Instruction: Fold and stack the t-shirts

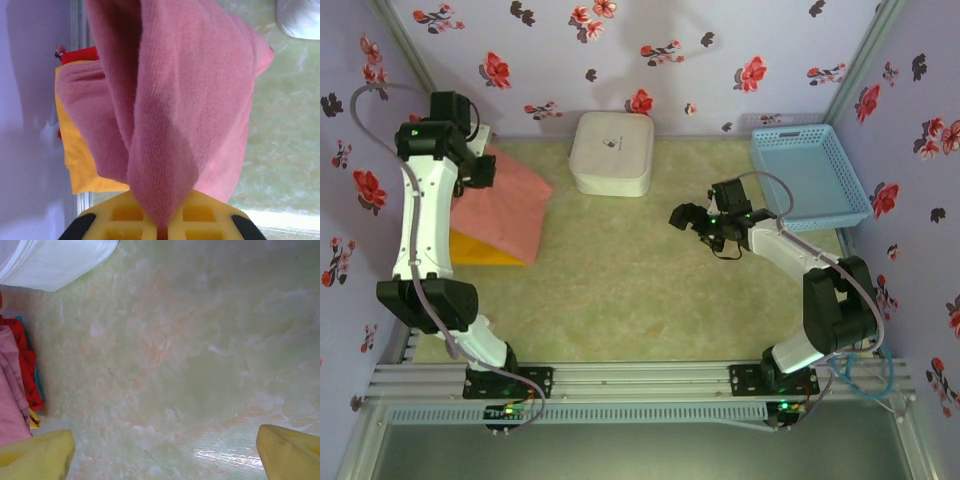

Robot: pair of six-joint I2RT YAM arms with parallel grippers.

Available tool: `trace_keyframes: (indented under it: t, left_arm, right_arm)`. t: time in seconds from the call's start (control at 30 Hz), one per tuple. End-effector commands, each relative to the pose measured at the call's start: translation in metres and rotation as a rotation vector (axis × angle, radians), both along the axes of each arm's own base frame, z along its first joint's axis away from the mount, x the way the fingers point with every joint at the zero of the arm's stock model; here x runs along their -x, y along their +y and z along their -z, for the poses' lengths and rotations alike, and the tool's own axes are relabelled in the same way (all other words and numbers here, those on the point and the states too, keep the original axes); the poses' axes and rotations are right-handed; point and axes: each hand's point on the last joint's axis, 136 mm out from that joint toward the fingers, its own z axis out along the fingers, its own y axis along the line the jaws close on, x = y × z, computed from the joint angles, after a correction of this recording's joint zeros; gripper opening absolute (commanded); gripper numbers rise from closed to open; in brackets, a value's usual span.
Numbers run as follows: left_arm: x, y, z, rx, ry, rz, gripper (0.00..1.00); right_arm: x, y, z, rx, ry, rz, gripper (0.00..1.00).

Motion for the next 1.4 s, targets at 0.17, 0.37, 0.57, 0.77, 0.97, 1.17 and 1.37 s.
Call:
trace_keyframes:
  t: [0.17, 0.37, 0.57, 0.77, 0.97, 1.17, 1.37]
  left_arm:
    - [-0.026, 0.033, 0.003, 0.033, -0.059, -0.070, 0.00]
    - [-0.035, 0.063, 0.023, 0.050, -0.038, -0.160, 0.00]
    - [-0.040, 0.091, 0.039, 0.105, -0.014, -0.262, 0.00]
    - [-0.039, 0.116, 0.057, 0.105, 0.013, -0.347, 0.00]
    - [-0.040, 0.134, 0.075, 0.106, 0.037, -0.408, 0.00]
    - [-0.038, 0.146, 0.097, 0.091, 0.097, -0.455, 0.00]
    - [-0.030, 0.157, 0.114, 0.096, 0.137, -0.542, 0.00]
  right_arm:
    - [0.001, -0.001, 0.004, -0.012, 0.014, 0.003, 0.94]
    - [0.001, -0.001, 0.005, -0.015, 0.019, 0.000, 0.94]
    - [0.003, 0.000, 0.010, -0.010, 0.033, -0.007, 0.94]
    - [0.004, 0.000, 0.012, -0.013, 0.040, -0.009, 0.94]
    - [0.005, 0.000, 0.014, -0.014, 0.045, -0.012, 0.94]
    - [0.008, -0.001, 0.015, -0.008, 0.048, -0.012, 0.94]
    - [0.012, -0.003, 0.018, 0.001, 0.058, -0.016, 0.94]
